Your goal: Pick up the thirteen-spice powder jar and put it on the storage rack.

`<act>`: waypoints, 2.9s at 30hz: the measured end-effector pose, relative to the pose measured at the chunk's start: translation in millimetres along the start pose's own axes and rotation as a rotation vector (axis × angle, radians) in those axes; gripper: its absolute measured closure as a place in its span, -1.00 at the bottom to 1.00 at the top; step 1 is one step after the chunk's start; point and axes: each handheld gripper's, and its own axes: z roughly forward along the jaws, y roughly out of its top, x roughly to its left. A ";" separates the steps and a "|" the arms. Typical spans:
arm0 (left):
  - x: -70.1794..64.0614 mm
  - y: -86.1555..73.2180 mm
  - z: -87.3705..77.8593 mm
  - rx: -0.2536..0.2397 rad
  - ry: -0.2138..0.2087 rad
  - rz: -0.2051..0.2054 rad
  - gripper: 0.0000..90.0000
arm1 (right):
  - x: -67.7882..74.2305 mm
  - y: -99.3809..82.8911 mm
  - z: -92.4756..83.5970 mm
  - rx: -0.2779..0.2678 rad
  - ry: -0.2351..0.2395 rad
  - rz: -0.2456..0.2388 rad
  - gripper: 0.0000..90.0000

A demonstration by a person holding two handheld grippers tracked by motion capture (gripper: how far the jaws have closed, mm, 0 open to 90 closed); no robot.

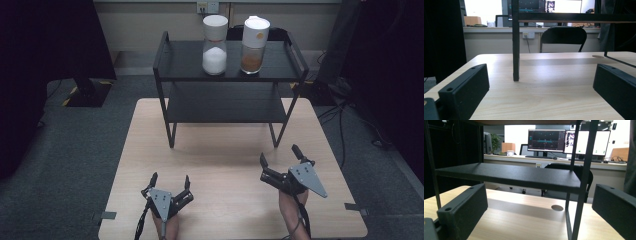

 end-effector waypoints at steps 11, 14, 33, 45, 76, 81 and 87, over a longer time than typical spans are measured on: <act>0.0 0.0 0.0 0.000 0.000 0.000 -1.00 | 5.5 -25.3 -13.8 0.010 -0.043 0.005 -1.00; -1.4 0.1 0.0 0.000 0.008 0.000 -1.00 | 6.5 -31.4 -17.4 0.014 -0.055 0.009 -1.00; -4.2 0.1 -0.1 0.001 0.025 0.000 -1.00 | 16.2 -64.6 -33.1 0.045 -0.117 0.014 -1.00; -4.8 0.1 0.0 0.001 0.028 0.000 -1.00 | 18.8 -81.5 -42.8 0.023 -0.152 0.019 -1.00; -4.7 0.0 -0.1 0.001 0.028 0.000 -1.00 | 22.8 -81.9 -42.1 0.034 -0.187 0.032 -1.00; -4.7 0.0 -0.2 0.001 0.028 0.000 -1.00 | 22.9 -81.9 -42.1 0.034 -0.187 0.032 -1.00; -4.7 0.0 -0.1 0.001 0.028 0.000 -1.00 | 22.9 -81.8 -42.1 0.034 -0.187 0.033 -1.00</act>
